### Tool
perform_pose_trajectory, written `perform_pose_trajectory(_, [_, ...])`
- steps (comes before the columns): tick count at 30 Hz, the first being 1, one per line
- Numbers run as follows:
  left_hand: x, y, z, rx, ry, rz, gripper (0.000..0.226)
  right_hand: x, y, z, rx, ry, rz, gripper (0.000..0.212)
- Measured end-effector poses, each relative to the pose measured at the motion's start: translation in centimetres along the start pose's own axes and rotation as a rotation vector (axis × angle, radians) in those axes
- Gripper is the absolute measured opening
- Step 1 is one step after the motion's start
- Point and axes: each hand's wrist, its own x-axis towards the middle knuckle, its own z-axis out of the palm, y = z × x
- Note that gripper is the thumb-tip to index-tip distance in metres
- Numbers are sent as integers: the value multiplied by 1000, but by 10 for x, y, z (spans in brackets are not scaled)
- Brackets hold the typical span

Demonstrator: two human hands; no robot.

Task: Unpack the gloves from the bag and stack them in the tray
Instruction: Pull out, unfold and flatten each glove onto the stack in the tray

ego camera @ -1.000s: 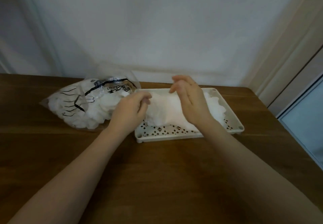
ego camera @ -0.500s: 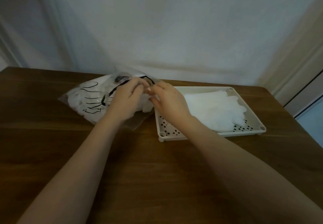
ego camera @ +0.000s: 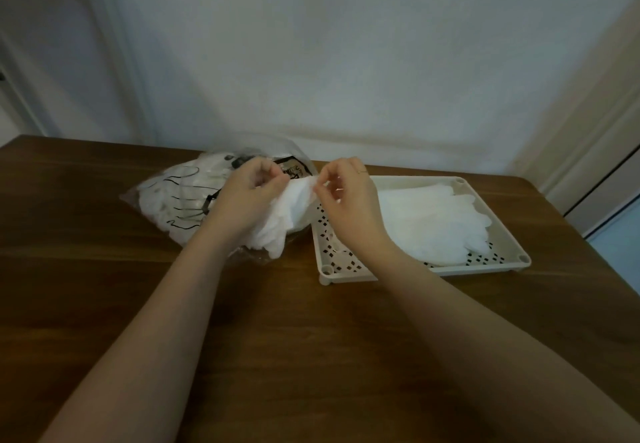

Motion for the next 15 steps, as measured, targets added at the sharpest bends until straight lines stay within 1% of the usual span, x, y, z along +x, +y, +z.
perform_pose_trajectory(2, [2, 1, 1, -95, 56, -61, 12, -8, -4, 4, -67, -47, -180, 4])
perform_pose_trajectory(3, [2, 2, 0, -122, 65, -75, 12, -11, -5, 6, -86, -99, -224, 5])
perform_pose_trajectory(4, [1, 3, 0, -132, 65, -79, 11, -14, -7, 8, -104, -151, -238, 13])
perform_pose_trajectory(6, [0, 5, 0, -142, 62, -93, 9, -17, -8, 11, -134, -207, -219, 26])
perform_pose_trajectory(8, [-1, 7, -1, -165, 66, -101, 11, -16, -11, 9, -109, -203, -183, 32])
perform_pose_trajectory(10, [-1, 8, -3, -171, 49, -102, 13, -15, -15, 5, -27, -220, -134, 40])
perform_pose_trajectory(11, [-2, 9, -4, -175, 29, -101, 12, -15, -16, 4, -38, -225, -143, 44])
perform_pose_trajectory(12, [-2, 10, -5, -179, 10, -96, 12, -15, -16, 4, -106, -207, -192, 43])
perform_pose_trajectory(13, [-2, 10, -5, -167, -5, -85, 13, -14, -15, 5, -189, -171, -252, 39])
perform_pose_trajectory(15, [-3, 14, -6, -109, -3, -78, 17, -12, -16, 7, -270, -68, -293, 23])
